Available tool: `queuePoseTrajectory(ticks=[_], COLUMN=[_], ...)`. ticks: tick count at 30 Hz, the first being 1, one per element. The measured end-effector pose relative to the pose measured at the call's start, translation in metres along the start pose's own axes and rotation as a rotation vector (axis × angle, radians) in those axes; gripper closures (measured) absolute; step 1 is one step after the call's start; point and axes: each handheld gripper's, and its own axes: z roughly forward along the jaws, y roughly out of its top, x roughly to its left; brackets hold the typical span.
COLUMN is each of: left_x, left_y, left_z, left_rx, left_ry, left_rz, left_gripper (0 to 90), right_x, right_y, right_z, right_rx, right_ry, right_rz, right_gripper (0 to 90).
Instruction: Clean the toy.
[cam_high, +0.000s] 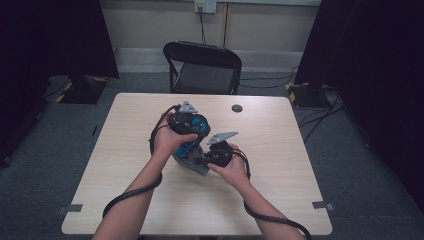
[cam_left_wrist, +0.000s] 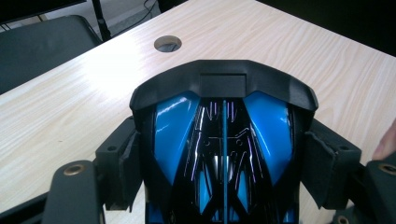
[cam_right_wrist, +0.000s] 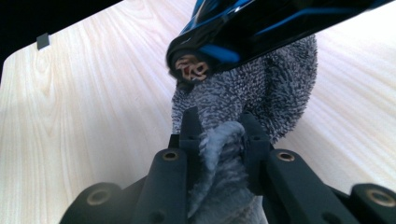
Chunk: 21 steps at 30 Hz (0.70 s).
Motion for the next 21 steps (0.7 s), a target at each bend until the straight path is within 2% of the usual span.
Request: queuePoseTrajectory(ticks=[10, 15, 21], left_x=[0.002, 0.003, 0.006], left_y=[0.001, 0.001, -0.001], left_z=[-0.002, -0.007, -0.012], left_rx=[-0.013, -0.015, -0.016], left_ry=[0.007, 0.012, 0.013], left_rz=[0.001, 0.000, -0.001], left_gripper=[25.7, 25.7, 25.6], right_x=[0.003, -0.009, -0.031], right_y=[-0.003, -0.006, -0.010], right_z=[0.005, -0.005, -0.031], right_rx=[0.034, 0.042, 0.022], right_ry=[0.010, -0.033, -0.114], right_rz=[-0.021, -0.011, 0.028], right_gripper=[75.3, 75.3, 75.3])
